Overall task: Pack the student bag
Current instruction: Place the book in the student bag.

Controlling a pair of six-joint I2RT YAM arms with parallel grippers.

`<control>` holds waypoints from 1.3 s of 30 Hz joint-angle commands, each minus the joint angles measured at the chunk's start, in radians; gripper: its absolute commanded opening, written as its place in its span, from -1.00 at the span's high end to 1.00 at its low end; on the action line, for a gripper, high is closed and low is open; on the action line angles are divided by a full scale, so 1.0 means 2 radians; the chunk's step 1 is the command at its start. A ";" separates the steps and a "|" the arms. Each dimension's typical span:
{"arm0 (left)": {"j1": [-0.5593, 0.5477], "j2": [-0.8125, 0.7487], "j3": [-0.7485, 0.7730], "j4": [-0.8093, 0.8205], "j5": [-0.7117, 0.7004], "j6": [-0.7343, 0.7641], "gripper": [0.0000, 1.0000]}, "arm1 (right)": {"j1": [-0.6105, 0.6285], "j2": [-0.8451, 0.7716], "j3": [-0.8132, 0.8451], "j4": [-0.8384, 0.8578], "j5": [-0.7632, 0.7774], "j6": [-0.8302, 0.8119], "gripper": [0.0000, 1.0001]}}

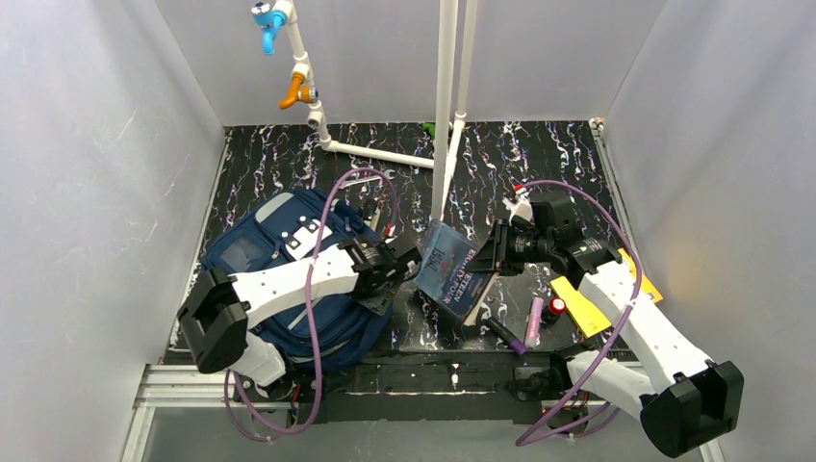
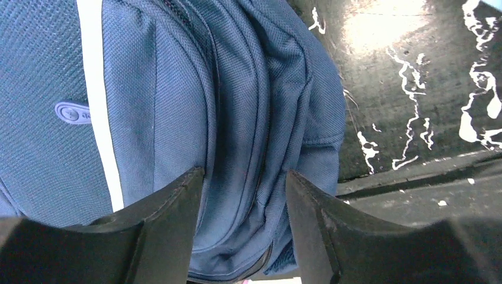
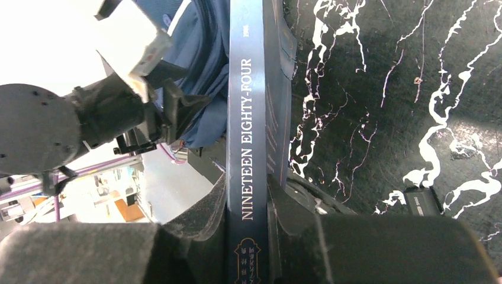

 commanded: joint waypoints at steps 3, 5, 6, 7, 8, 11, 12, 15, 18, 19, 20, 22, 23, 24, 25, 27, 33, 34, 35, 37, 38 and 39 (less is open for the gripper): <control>-0.002 0.020 0.003 -0.007 -0.055 -0.008 -0.28 | 0.002 -0.021 -0.013 0.052 -0.043 0.018 0.97; -0.003 0.018 0.005 -0.007 -0.041 -0.011 -0.40 | 0.002 -0.023 -0.015 0.055 -0.045 0.019 0.97; -0.004 0.013 0.004 -0.003 -0.030 -0.014 -0.46 | 0.002 -0.025 -0.016 0.056 -0.044 0.018 0.97; -0.004 0.005 0.003 0.001 -0.015 -0.017 -0.49 | 0.002 -0.025 -0.016 0.055 -0.044 0.018 0.97; -0.005 -0.001 0.000 0.010 -0.006 -0.019 -0.53 | 0.002 -0.025 -0.017 0.056 -0.044 0.018 0.97; -0.008 -0.001 -0.008 0.026 0.004 -0.026 -0.53 | 0.002 -0.023 -0.021 0.065 -0.049 0.022 0.97; -0.009 0.007 -0.008 0.027 0.001 -0.028 -0.48 | 0.002 -0.023 -0.023 0.069 -0.050 0.023 0.97; -0.010 0.033 -0.010 0.027 -0.023 -0.035 -0.18 | 0.002 -0.021 -0.023 0.073 -0.054 0.026 0.97; -0.010 0.066 -0.007 0.024 -0.051 -0.035 0.07 | 0.002 -0.022 -0.021 0.072 -0.055 0.026 0.97; -0.010 0.075 -0.004 0.021 -0.058 -0.034 0.06 | 0.002 -0.023 -0.021 0.070 -0.054 0.026 0.97; -0.010 0.082 -0.001 0.018 -0.064 -0.034 0.04 | 0.002 -0.024 -0.020 0.068 -0.054 0.026 0.97; -0.010 0.090 0.004 0.012 -0.073 -0.033 -0.03 | 0.002 -0.026 -0.022 0.066 -0.052 0.024 0.97; -0.010 0.093 0.006 0.010 -0.076 -0.032 -0.09 | 0.002 -0.027 -0.023 0.066 -0.051 0.024 0.97; -0.010 0.094 0.007 0.008 -0.078 -0.029 -0.15 | 0.002 -0.027 -0.025 0.066 -0.050 0.024 0.97; -0.010 0.095 0.008 0.006 -0.080 -0.027 -0.17 | 0.002 -0.027 -0.027 0.066 -0.050 0.025 0.97; -0.011 0.094 0.009 0.003 -0.081 -0.022 -0.19 | 0.002 -0.027 -0.030 0.070 -0.051 0.028 0.97; -0.011 0.081 0.007 0.000 -0.098 0.000 0.85 | 0.002 -0.023 -0.029 0.075 -0.055 0.029 0.97; -0.010 0.073 0.011 -0.003 -0.109 0.001 1.00 | 0.002 -0.023 -0.028 0.074 -0.056 0.029 0.97; -0.010 0.062 0.019 -0.009 -0.119 0.002 1.00 | 0.002 -0.021 -0.027 0.072 -0.056 0.028 0.97; -0.010 0.032 0.042 -0.028 -0.133 0.004 1.00 | 0.002 -0.020 -0.026 0.064 -0.055 0.026 0.97; -0.010 0.014 0.059 -0.042 -0.140 0.005 1.00 | 0.002 -0.018 -0.023 0.055 -0.050 0.020 0.97; -0.010 -0.005 0.079 -0.062 -0.146 0.006 1.00 | 0.003 -0.014 -0.017 0.043 -0.048 0.013 0.97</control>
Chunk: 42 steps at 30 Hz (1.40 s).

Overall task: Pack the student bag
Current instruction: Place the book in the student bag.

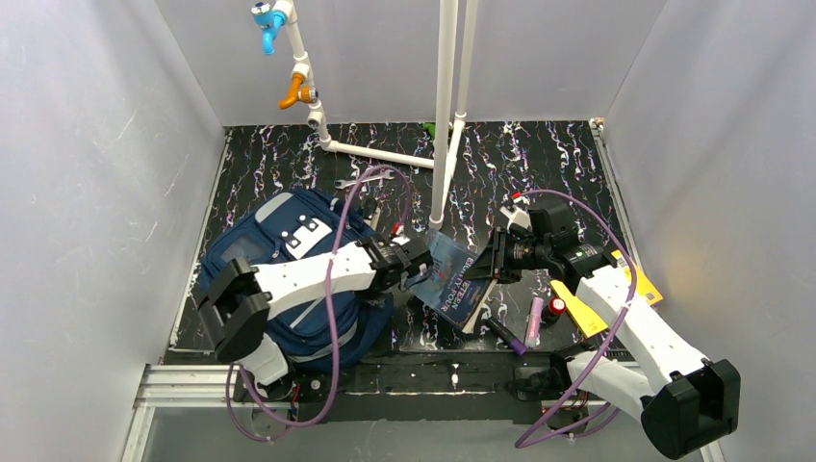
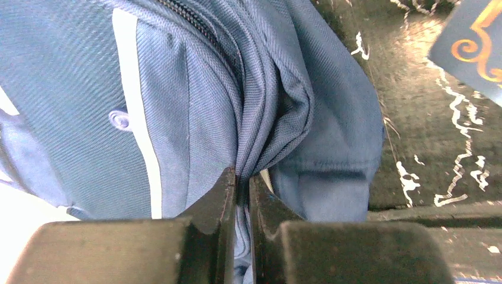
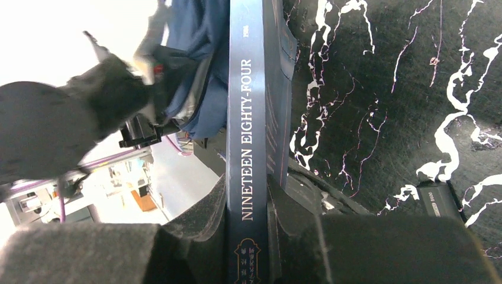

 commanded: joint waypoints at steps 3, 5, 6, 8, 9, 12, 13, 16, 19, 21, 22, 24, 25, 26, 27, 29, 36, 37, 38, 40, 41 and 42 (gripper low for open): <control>0.005 -0.128 0.115 -0.087 -0.088 0.013 1.00 | 0.007 0.000 0.013 0.055 -0.079 0.036 0.97; 0.015 -0.152 0.140 -0.098 -0.077 0.023 1.00 | 0.026 -0.010 -0.018 0.173 -0.125 0.152 0.97; 0.023 -0.161 0.153 -0.102 -0.066 0.032 1.00 | 0.041 -0.015 -0.029 0.234 -0.132 0.205 0.97; 0.032 -0.170 0.175 -0.114 -0.044 0.046 1.00 | 0.081 -0.012 -0.036 0.331 -0.123 0.285 0.97; 0.035 -0.172 0.184 -0.121 -0.036 0.052 1.00 | 0.099 -0.003 -0.029 0.348 -0.121 0.301 0.97; 0.036 -0.177 0.218 -0.141 -0.029 0.059 1.00 | 0.154 0.026 0.002 0.311 -0.072 0.287 0.97; 0.036 -0.180 0.225 -0.143 -0.026 0.061 1.00 | 0.173 0.040 0.000 0.325 -0.059 0.289 0.97; 0.037 -0.187 0.242 -0.143 -0.023 0.061 1.00 | 0.220 0.087 -0.043 0.466 -0.022 0.365 0.97; 0.036 -0.184 0.257 -0.152 -0.026 0.059 1.00 | 0.259 0.139 -0.030 0.536 0.028 0.402 0.97; 0.037 -0.180 0.267 -0.156 -0.024 0.055 1.00 | 0.275 0.175 -0.014 0.580 0.062 0.420 0.97; 0.036 -0.178 0.270 -0.157 -0.023 0.054 1.00 | 0.281 0.192 -0.008 0.603 0.075 0.432 0.97; 0.036 -0.172 0.279 -0.159 -0.019 0.054 1.00 | 0.288 0.221 -0.005 0.644 0.112 0.445 0.97; 0.037 -0.169 0.285 -0.159 -0.014 0.054 1.00 | 0.289 0.234 -0.002 0.658 0.131 0.439 0.97; 0.037 -0.166 0.290 -0.159 -0.008 0.054 1.00 | 0.289 0.250 0.005 0.667 0.146 0.423 0.97; 0.037 -0.164 0.294 -0.159 -0.003 0.054 1.00 | 0.289 0.268 0.014 0.663 0.162 0.415 0.97; 0.036 -0.160 0.302 -0.160 0.009 0.053 1.00 | 0.289 0.328 0.027 0.724 0.184 0.404 0.97; 0.036 -0.176 0.289 -0.171 -0.004 0.048 1.00 | 0.290 0.493 0.145 0.753 0.209 0.304 0.04; 0.036 -0.178 0.285 -0.170 -0.003 0.049 1.00 | 0.290 0.485 0.138 0.729 0.206 0.291 -0.15; 0.036 -0.180 0.281 -0.171 -0.003 0.050 1.00 | 0.290 0.469 0.124 0.697 0.215 0.274 -0.36; 0.036 -0.184 0.271 -0.170 -0.006 0.048 1.00 | 0.290 0.435 0.113 0.597 0.227 0.236 -0.71; 0.036 -0.185 0.267 -0.169 -0.007 0.048 1.00 | 0.289 0.425 0.111 0.567 0.218 0.222 -0.77; 0.036 -0.187 0.264 -0.168 -0.007 0.048 1.00 | 0.289 0.413 0.104 0.544 0.210 0.210 -0.79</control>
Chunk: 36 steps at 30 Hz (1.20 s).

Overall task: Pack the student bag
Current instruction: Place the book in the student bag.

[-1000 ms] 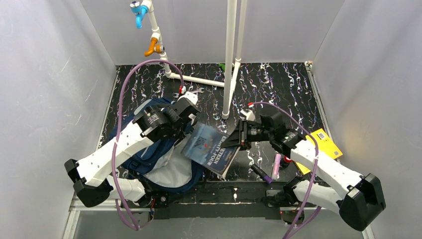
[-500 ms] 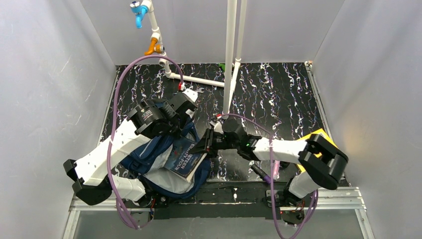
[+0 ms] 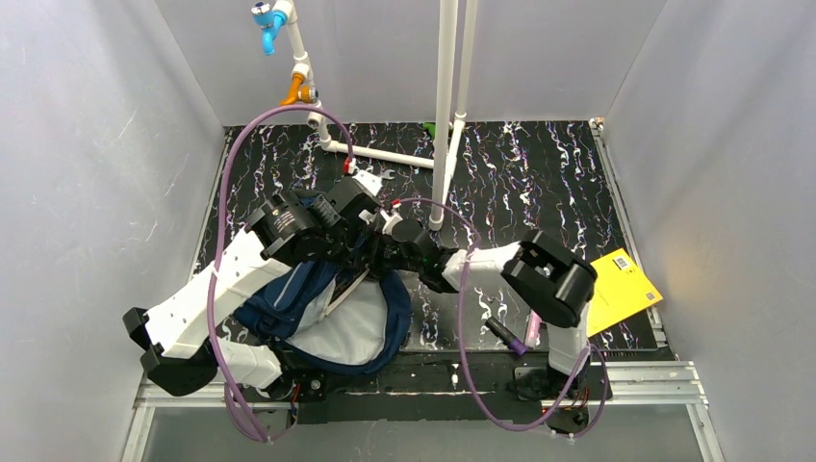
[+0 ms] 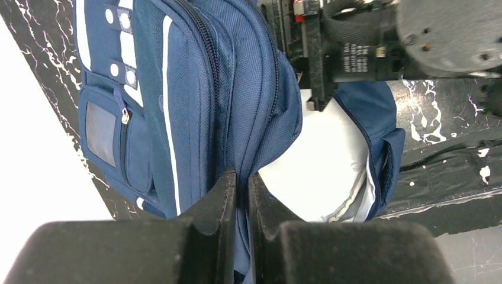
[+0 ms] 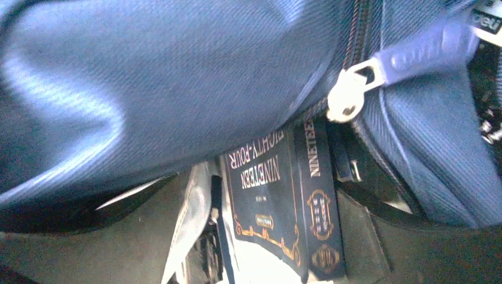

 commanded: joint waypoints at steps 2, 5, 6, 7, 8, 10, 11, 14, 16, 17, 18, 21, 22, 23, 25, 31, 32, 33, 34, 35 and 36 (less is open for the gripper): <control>-0.006 -0.041 -0.006 0.027 -0.006 -0.006 1.00 | -0.002 -0.092 -0.024 -0.130 0.007 -0.101 -0.85; -0.006 -0.049 -0.015 0.029 -0.007 -0.009 1.00 | 0.000 -0.126 -0.060 -0.166 0.003 -0.109 -0.86; -0.006 -0.051 -0.019 0.029 -0.007 -0.010 1.00 | 0.000 -0.136 -0.072 -0.170 0.002 -0.110 -0.86; -0.006 -0.053 -0.020 0.030 -0.008 -0.010 1.00 | 0.001 -0.150 -0.083 -0.178 0.002 -0.108 -0.86; -0.006 -0.053 -0.022 0.030 -0.007 -0.011 1.00 | 0.003 -0.159 -0.096 -0.180 0.004 -0.108 -0.84; -0.006 -0.053 -0.024 0.030 -0.005 -0.010 1.00 | 0.009 -0.165 -0.105 -0.163 -0.005 -0.105 -0.61; -0.006 -0.053 -0.024 0.030 -0.005 -0.010 1.00 | 0.013 -0.160 -0.103 -0.152 -0.010 -0.104 -0.47; -0.006 -0.051 -0.026 0.032 -0.003 -0.009 1.00 | 0.019 -0.124 -0.082 -0.107 -0.021 -0.100 -0.14; -0.006 -0.049 -0.027 0.032 0.001 -0.011 1.00 | 0.019 -0.093 -0.049 -0.093 -0.019 -0.112 0.07; -0.006 -0.050 -0.030 0.032 0.004 -0.013 1.00 | 0.019 -0.077 -0.028 -0.093 -0.018 -0.122 0.21; -0.006 -0.052 -0.034 0.035 0.005 -0.016 1.00 | 0.019 -0.062 -0.009 -0.091 -0.021 -0.128 0.45; -0.006 -0.060 -0.068 0.049 0.003 -0.023 1.00 | 0.018 -0.048 0.020 -0.121 -0.018 -0.141 0.80; -0.006 -0.063 -0.080 0.055 0.001 -0.026 1.00 | 0.018 -0.062 0.013 -0.137 -0.011 -0.144 0.80; -0.006 -0.066 -0.094 0.060 -0.002 -0.030 1.00 | 0.018 -0.083 -0.004 -0.157 -0.004 -0.148 0.74; -0.006 -0.070 -0.120 0.073 -0.007 -0.035 1.00 | 0.018 -0.156 -0.043 -0.225 0.016 -0.173 0.47; -0.004 -0.066 -0.174 0.097 -0.029 -0.056 1.00 | 0.004 -0.376 -0.097 -0.538 0.150 -0.254 -0.33; -0.004 -0.063 -0.182 0.098 -0.032 -0.060 1.00 | -0.012 -0.407 -0.101 -0.578 0.170 -0.256 -0.45; -0.004 -0.061 -0.186 0.099 -0.030 -0.065 1.00 | -0.041 -0.437 -0.105 -0.614 0.186 -0.260 -0.64; -0.004 -0.060 -0.191 0.102 -0.026 -0.068 1.00 | -0.074 -0.462 -0.110 -0.643 0.196 -0.269 -0.88; -0.004 -0.061 -0.197 0.107 -0.022 -0.070 1.00 | -0.123 -0.481 -0.113 -0.664 0.200 -0.279 -0.96; -0.004 -0.062 -0.202 0.112 -0.014 -0.071 0.99 | -0.179 -0.494 -0.115 -0.678 0.197 -0.293 -0.97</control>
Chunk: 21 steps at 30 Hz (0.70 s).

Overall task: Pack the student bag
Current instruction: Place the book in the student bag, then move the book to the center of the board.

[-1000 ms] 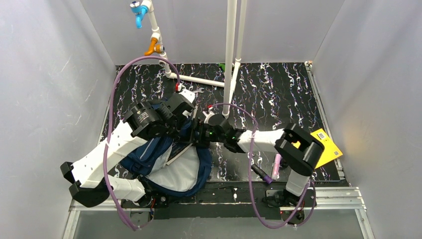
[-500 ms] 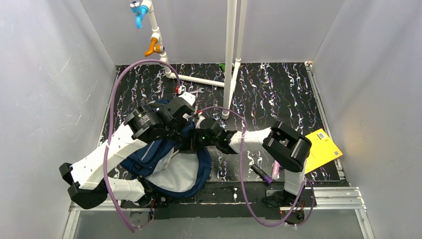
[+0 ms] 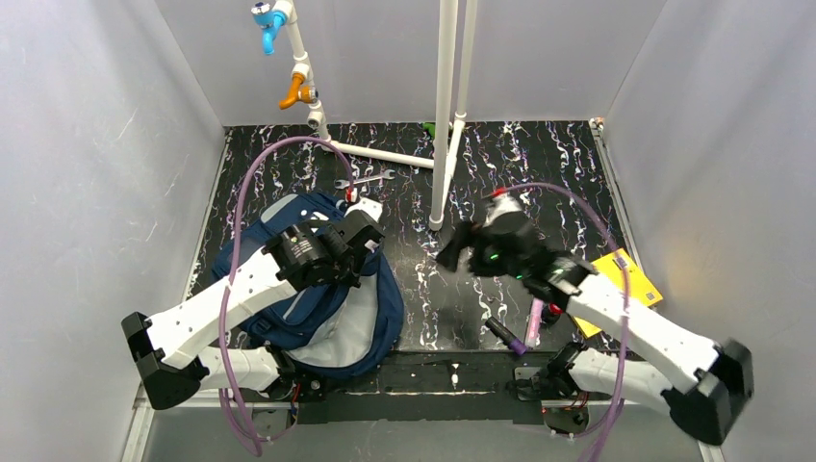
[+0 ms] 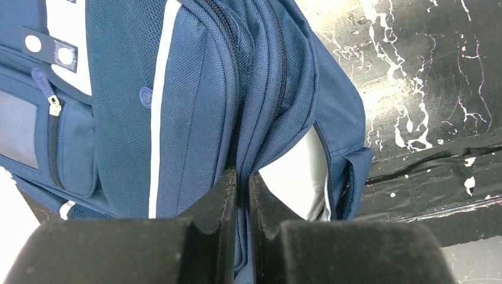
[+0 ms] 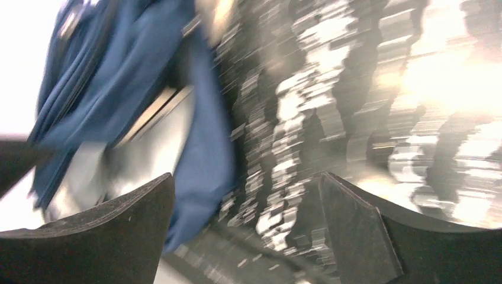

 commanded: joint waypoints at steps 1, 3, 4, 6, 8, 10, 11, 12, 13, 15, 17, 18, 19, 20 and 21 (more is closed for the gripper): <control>0.006 -0.004 -0.027 0.002 -0.024 -0.014 0.97 | -0.194 -0.056 -0.020 -0.171 0.072 -0.073 -0.97; 0.006 -0.005 -0.036 0.014 -0.002 -0.016 0.89 | -0.302 -0.050 -0.024 -0.175 0.088 -0.089 -0.97; 0.006 -0.006 -0.039 0.020 0.009 -0.017 0.85 | -0.354 -0.040 -0.027 -0.170 0.102 -0.094 -0.97; 0.006 -0.006 -0.047 0.031 0.028 -0.021 0.77 | -0.441 -0.013 -0.030 -0.155 0.146 -0.094 -0.97; 0.006 -0.007 -0.056 0.044 0.045 -0.024 0.69 | -0.523 0.011 -0.039 -0.132 0.178 -0.080 -0.97; 0.006 -0.008 -0.064 0.068 0.070 -0.020 0.65 | -0.575 0.022 -0.050 -0.119 0.191 -0.057 -0.97; 0.006 -0.007 -0.069 0.078 0.083 -0.016 0.65 | -0.599 0.021 -0.054 -0.115 0.188 -0.045 -0.97; 0.006 -0.001 -0.069 0.084 0.093 -0.014 0.64 | -0.616 0.015 -0.057 -0.110 0.187 -0.040 -0.97; 0.006 0.005 -0.068 0.088 0.102 -0.011 0.64 | -0.629 0.002 -0.059 -0.107 0.196 -0.038 -0.97; 0.006 0.015 -0.068 0.093 0.113 -0.007 0.66 | -0.646 -0.020 -0.071 -0.106 0.223 -0.037 -0.97; 0.006 0.020 -0.074 0.097 0.120 -0.002 0.66 | -0.660 -0.039 -0.091 -0.099 0.231 -0.031 -0.97; 0.006 0.020 -0.077 0.099 0.122 -0.002 0.66 | -0.667 -0.047 -0.101 -0.094 0.229 -0.029 -0.97; 0.006 0.019 -0.081 0.101 0.124 -0.001 0.65 | -0.671 -0.055 -0.112 -0.087 0.234 -0.031 -0.97; 0.006 0.017 -0.085 0.104 0.127 -0.001 0.64 | -0.676 -0.060 -0.122 -0.081 0.242 -0.030 -0.97; 0.006 0.013 -0.091 0.106 0.130 -0.002 0.61 | -0.683 -0.062 -0.130 -0.073 0.244 -0.030 -0.97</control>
